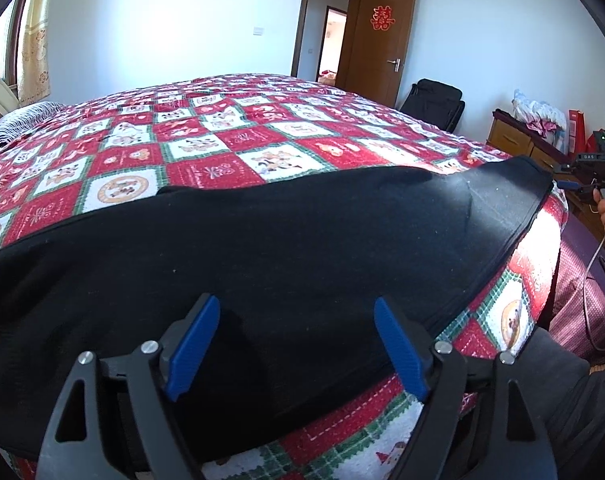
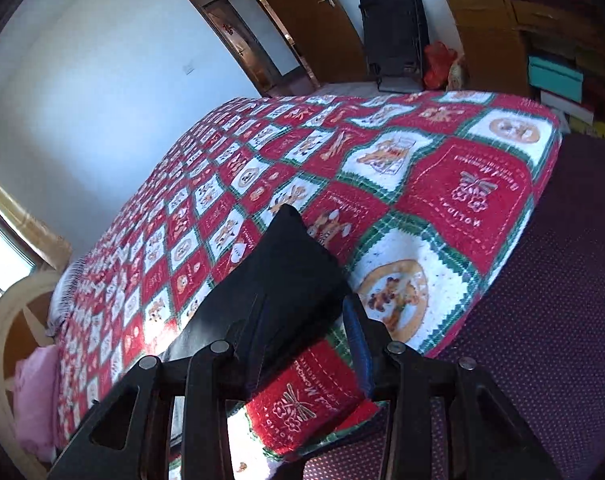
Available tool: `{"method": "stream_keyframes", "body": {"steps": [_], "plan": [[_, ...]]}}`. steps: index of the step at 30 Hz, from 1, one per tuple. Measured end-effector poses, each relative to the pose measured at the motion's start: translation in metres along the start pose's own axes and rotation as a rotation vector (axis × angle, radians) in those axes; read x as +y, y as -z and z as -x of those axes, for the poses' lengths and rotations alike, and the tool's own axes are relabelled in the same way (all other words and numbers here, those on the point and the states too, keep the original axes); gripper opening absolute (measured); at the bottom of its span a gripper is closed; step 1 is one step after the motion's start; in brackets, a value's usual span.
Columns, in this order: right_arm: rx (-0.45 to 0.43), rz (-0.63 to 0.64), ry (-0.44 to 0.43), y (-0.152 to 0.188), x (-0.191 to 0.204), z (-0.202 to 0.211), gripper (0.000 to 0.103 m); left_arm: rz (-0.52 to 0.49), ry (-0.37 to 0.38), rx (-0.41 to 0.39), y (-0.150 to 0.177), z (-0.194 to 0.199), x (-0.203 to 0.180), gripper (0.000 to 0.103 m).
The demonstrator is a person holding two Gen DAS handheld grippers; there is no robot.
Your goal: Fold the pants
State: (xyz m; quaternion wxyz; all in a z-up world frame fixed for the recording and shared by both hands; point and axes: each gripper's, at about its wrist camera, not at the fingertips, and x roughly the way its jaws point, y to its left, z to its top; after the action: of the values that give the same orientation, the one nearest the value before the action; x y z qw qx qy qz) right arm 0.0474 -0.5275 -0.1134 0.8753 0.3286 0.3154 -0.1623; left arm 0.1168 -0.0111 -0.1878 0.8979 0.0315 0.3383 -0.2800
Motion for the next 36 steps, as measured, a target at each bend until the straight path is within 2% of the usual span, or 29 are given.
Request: {"method": "stream_keyframes", "body": {"steps": [4,13,15,16,24,29,31,32,35,36], "plan": [[0.003,0.002,-0.007,0.001,0.002,-0.01,0.038,-0.005,-0.002,-0.001,0.001,0.0,0.0,0.084],[0.002,-0.004,0.028,-0.002,-0.003,-0.02,0.026,-0.003,0.0,-0.006,0.002,0.0,-0.001,0.085],[0.003,0.024,0.04,0.002,0.002,-0.021,0.006,-0.003,0.002,-0.005,0.001,0.0,-0.001,0.085],[0.005,0.033,0.039,0.003,0.003,-0.021,0.002,-0.003,0.002,-0.006,0.002,0.0,-0.001,0.085],[-0.057,0.101,0.039,0.006,0.013,0.015,0.002,-0.004,0.009,-0.01,0.003,0.0,0.0,0.085],[-0.01,0.06,0.091,0.006,-0.01,-0.007,0.002,-0.007,0.01,-0.007,0.003,0.0,0.001,0.085],[-0.012,0.042,0.058,0.006,-0.016,-0.007,0.002,-0.004,0.016,-0.005,0.002,0.002,0.002,0.085],[-0.024,0.048,0.058,0.006,-0.014,-0.004,0.003,0.0,0.019,-0.005,0.002,0.003,0.002,0.085],[-0.11,0.111,0.152,0.008,0.0,0.015,0.004,0.018,0.023,-0.017,-0.001,0.006,0.004,0.085],[-0.144,0.137,0.16,0.008,0.007,0.022,0.004,0.019,0.016,-0.023,-0.001,0.007,0.004,0.085]]}}
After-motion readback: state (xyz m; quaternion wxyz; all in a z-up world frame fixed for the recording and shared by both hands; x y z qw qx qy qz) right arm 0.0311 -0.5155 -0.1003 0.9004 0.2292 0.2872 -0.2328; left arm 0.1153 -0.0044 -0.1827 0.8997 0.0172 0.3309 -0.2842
